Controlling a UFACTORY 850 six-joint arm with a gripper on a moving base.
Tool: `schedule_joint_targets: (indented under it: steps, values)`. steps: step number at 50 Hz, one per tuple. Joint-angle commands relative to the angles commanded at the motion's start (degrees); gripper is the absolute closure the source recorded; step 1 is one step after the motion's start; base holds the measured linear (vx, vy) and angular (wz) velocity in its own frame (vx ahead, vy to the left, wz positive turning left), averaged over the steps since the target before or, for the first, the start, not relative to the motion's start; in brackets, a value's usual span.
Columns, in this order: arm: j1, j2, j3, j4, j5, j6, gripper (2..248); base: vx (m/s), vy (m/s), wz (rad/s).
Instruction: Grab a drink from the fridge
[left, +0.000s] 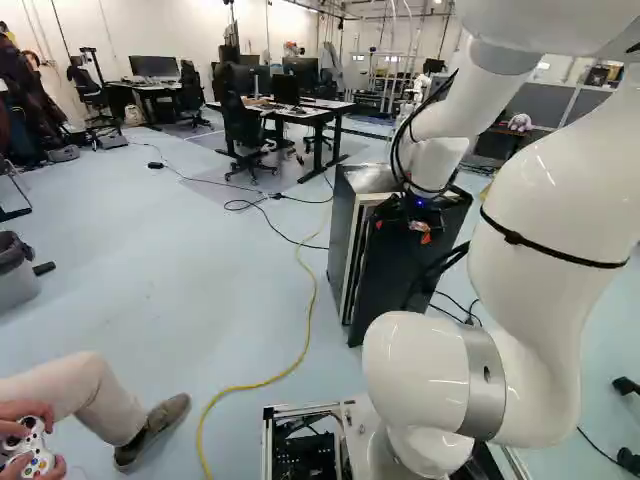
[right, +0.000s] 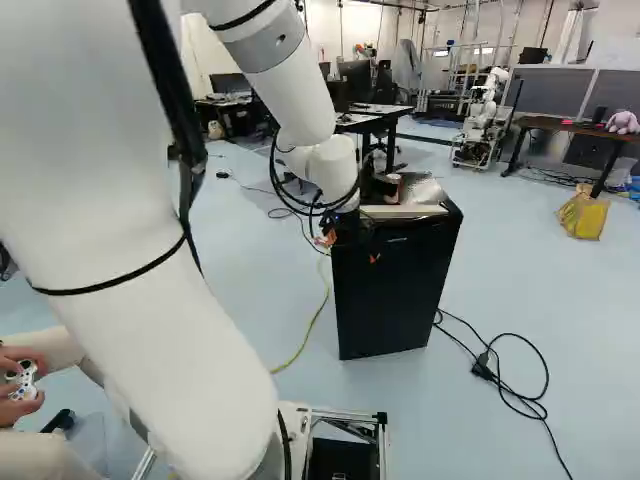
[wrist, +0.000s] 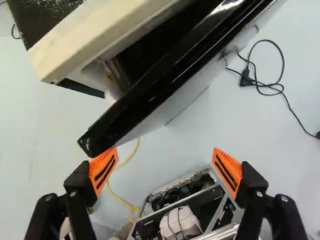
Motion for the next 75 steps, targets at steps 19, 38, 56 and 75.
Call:
schedule_joint_targets:
  steps: [19, 38, 56, 75]
  values:
    - [1.2, 2.3, 2.5, 0.0, 1.7, 0.0, 3, 0.000, 0.000, 0.000]
    - [1.3, 8.2, 8.6, -3.3, 10.0, 0.0, 3, 0.000, 0.000, 0.000]
    - [1.1, 12.2, 14.0, -8.8, 20.6, 0.0, 3, 0.000, 0.000, 0.000]
    - [0.8, 11.2, 15.9, -14.7, 31.9, 0.0, 3, 0.000, 0.000, 0.000]
